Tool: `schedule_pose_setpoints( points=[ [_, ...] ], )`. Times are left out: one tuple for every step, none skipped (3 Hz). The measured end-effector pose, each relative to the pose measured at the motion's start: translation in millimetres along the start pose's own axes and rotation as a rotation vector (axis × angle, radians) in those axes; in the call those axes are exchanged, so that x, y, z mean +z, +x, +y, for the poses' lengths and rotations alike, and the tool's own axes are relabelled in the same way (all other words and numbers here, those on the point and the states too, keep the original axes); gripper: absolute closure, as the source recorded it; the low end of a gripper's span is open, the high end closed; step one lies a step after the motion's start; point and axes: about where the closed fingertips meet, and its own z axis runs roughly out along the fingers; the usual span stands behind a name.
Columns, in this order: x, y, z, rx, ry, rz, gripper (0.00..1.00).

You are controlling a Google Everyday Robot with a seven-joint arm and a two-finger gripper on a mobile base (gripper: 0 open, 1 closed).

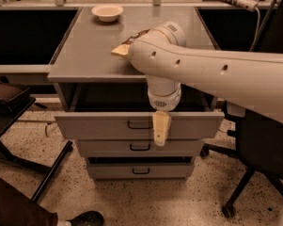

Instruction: Open top drawer

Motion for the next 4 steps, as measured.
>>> schedule_pose_setpoints(
  points=[
    [2.3,-24.5,-27.4,-0.040,0.015,0.015,0.00],
    [29.5,-40.8,-56.2,-0.065,-0.045,0.067,0.00],
    [32.8,-41.6,-55.9,-0.066,-0.049,0.071,0.00],
    [54.9,-39.3,-55.9,-0.069,-0.103,0.095,0.00]
  ],
)
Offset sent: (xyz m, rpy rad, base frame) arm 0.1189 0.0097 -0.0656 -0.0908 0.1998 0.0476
